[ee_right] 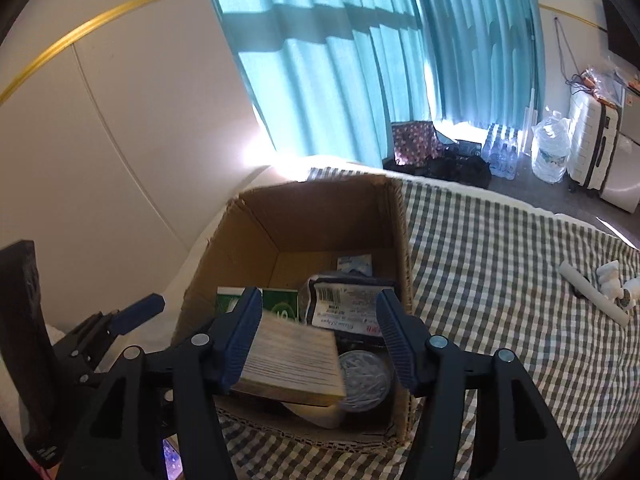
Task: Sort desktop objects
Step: 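Open both tools to drop the cloth and Amoxicillin box into the box, then move both tools back toward the white spray bottle and foam tube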
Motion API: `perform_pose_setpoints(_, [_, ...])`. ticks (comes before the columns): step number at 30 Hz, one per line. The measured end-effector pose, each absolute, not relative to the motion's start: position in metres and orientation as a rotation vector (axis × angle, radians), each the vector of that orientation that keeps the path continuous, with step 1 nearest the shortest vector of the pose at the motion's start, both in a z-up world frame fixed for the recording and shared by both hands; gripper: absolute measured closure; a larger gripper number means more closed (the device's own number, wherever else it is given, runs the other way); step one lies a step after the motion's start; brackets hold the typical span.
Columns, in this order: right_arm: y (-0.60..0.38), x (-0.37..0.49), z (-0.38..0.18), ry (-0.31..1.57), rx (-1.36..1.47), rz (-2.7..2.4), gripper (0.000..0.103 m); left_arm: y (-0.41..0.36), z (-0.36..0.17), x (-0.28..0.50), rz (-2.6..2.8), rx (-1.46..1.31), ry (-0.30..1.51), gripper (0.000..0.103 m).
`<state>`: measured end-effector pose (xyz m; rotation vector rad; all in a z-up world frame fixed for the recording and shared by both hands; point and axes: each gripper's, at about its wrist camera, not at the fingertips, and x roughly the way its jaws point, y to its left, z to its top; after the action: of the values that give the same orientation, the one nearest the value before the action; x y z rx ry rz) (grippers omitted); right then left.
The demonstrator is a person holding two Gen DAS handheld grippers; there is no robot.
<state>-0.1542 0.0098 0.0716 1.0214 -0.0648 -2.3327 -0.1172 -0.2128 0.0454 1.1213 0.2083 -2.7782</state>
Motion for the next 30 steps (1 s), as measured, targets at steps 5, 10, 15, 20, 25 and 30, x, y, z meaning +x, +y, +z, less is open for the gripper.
perform_pose_setpoints(5, [0.048, -0.141, 0.094, -0.079, 0.955, -2.423, 0.037, -0.178, 0.057, -0.114, -2.819, 1.116, 0.201, 0.006])
perform_pose_setpoints(10, [0.115, -0.133, 0.096, -0.088, 0.931, -2.531, 0.034, -0.118, 0.054, -0.119, -2.861, 1.134, 0.15, 0.002])
perform_pose_setpoints(15, [0.213, -0.138, 0.065, -0.167, 0.97, -2.713, 0.034, -0.042, 0.033, -0.136, -2.935, 1.197, 0.114, 0.001])
perform_pose_setpoints(20, [0.297, -0.155, 0.037, -0.259, 1.043, -2.847, 0.034, 0.037, 0.0, -0.174, -2.897, 1.343, -0.015, 0.001])
perform_pose_setpoints(25, [0.354, -0.173, 0.018, -0.369, 1.026, -2.945, 0.034, 0.098, -0.03, -0.221, -2.87, 1.408, 0.022, 0.001])
perform_pose_setpoints(30, [0.376, -0.208, 0.003, -0.305, 1.014, -2.944, 0.034, 0.129, -0.065, -0.272, -2.796, 1.505, 0.152, 0.001])
